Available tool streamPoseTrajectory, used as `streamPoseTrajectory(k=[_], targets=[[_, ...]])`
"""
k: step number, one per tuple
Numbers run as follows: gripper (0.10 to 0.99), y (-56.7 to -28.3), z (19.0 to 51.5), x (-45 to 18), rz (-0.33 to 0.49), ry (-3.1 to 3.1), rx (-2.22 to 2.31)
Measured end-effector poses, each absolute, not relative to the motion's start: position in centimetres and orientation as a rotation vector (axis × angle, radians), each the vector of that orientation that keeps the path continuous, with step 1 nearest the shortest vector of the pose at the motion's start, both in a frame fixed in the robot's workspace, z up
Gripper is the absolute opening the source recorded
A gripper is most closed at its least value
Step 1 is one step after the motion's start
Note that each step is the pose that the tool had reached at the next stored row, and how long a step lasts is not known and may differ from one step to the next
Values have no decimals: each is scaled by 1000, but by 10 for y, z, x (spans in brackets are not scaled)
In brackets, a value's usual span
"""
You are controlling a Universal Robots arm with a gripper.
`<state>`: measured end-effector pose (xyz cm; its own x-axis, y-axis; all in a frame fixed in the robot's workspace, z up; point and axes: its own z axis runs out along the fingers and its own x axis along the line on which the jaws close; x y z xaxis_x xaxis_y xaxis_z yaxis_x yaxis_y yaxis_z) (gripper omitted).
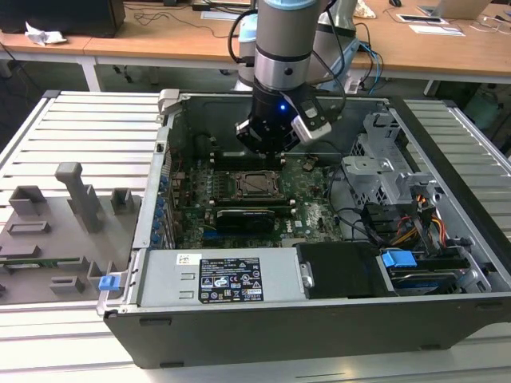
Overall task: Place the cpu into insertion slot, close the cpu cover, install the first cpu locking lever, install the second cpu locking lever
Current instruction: 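Install the second cpu locking lever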
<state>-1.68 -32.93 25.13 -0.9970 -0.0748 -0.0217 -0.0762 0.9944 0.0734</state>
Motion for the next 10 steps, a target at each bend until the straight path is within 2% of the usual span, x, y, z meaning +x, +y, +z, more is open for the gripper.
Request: streamPoseTrajectory(k=[10], targets=[[106,-344,251,-17,116,3118,-118]])
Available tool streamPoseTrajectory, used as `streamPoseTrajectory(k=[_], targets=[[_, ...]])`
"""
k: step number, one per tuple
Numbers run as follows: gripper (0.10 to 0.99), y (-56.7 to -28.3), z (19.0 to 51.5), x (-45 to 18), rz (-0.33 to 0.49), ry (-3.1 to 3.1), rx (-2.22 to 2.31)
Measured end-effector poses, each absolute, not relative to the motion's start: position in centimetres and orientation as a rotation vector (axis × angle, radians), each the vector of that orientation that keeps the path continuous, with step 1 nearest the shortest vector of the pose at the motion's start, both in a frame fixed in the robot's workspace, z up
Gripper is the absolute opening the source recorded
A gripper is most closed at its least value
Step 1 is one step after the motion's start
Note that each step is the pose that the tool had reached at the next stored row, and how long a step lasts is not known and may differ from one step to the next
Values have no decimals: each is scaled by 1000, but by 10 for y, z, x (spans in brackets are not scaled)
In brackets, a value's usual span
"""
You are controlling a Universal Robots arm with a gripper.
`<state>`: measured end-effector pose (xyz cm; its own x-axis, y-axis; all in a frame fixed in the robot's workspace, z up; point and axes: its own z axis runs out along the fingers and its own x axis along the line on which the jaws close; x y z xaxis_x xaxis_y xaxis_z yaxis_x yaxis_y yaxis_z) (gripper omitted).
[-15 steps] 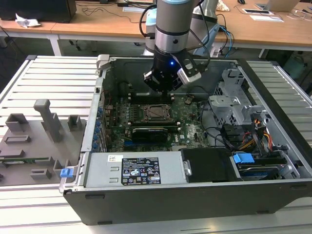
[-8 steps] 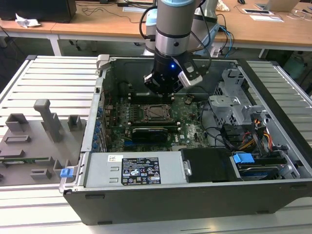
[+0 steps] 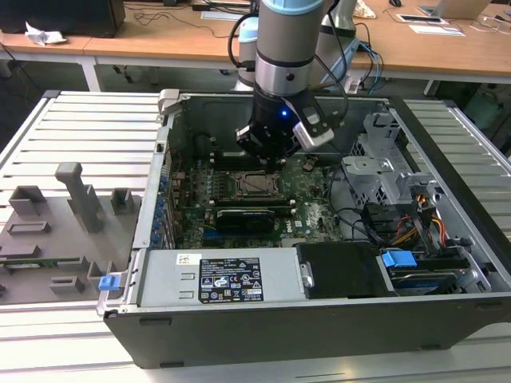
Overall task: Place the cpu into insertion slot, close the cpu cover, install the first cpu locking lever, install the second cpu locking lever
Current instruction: 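Install the second cpu locking lever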
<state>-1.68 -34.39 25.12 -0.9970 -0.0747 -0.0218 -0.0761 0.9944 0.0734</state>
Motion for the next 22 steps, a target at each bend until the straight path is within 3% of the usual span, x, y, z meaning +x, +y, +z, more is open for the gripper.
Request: streamPoseTrajectory(k=[22], targets=[[106,-362,251,-17,116,3118,-118]])
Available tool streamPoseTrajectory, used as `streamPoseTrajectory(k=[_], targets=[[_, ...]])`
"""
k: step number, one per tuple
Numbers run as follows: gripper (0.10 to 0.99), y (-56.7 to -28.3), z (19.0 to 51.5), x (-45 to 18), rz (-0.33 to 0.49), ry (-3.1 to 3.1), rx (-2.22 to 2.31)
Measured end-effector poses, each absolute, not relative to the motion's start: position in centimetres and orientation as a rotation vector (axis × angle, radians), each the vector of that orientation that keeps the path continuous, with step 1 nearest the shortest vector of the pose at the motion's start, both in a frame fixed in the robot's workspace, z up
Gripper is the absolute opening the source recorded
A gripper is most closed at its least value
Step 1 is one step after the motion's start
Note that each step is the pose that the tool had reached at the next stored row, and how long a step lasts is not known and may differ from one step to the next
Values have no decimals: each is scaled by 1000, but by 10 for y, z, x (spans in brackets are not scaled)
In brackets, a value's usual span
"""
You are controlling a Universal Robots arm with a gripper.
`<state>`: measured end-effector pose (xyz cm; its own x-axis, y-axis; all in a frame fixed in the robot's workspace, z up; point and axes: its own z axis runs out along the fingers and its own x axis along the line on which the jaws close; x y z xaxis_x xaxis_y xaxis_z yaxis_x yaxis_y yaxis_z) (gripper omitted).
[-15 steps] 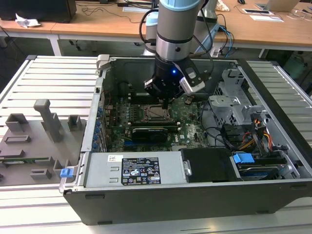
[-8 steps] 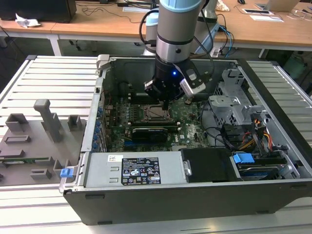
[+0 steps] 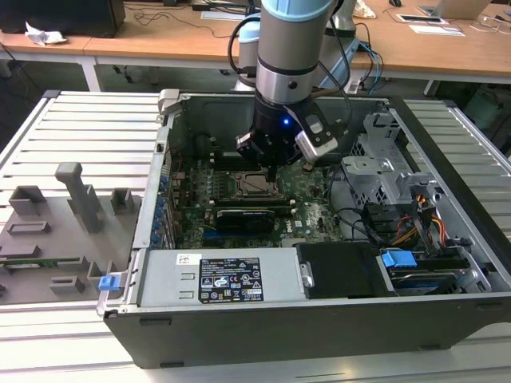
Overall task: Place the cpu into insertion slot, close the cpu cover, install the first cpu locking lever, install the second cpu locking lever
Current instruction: 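Install the second cpu locking lever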
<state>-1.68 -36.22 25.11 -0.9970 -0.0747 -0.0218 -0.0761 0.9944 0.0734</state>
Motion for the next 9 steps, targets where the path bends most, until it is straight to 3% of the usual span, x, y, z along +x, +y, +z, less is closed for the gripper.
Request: streamPoseTrajectory(k=[9], targets=[[106,-368,251,-16,118,3138,-118]])
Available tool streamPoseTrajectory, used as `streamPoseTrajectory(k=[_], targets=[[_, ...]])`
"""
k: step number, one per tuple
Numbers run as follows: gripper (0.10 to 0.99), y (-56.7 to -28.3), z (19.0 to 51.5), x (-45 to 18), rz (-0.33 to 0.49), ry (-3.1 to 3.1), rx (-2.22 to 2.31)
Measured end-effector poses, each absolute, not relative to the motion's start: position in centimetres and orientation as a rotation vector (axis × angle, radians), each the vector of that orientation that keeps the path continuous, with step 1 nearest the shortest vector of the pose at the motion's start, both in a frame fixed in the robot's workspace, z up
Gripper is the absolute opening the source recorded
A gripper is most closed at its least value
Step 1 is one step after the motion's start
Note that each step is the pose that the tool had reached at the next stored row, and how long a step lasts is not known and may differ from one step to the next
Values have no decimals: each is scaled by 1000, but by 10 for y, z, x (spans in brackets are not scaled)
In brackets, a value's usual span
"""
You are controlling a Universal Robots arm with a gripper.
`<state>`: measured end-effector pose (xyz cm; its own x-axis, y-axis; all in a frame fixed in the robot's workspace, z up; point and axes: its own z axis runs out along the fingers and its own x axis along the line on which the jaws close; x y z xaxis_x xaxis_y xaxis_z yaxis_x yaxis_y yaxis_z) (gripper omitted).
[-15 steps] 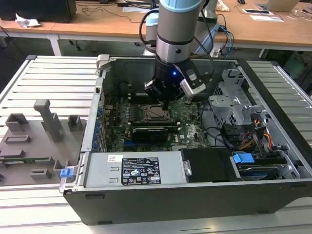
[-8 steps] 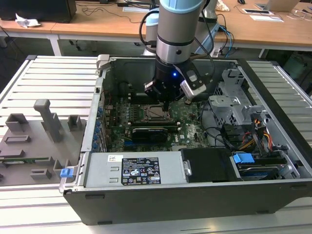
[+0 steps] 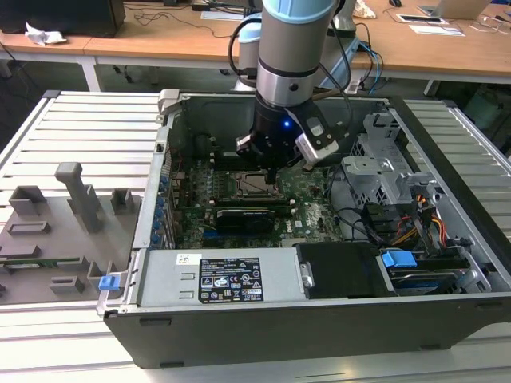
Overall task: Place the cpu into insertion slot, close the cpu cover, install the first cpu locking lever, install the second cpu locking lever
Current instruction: 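Install the second cpu locking lever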
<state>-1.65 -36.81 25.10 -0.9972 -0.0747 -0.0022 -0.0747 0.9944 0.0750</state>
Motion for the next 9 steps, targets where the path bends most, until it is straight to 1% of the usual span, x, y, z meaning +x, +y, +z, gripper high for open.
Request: streamPoseTrajectory(k=[9], targets=[[106,-369,250,-19,-120,-3135,117]])
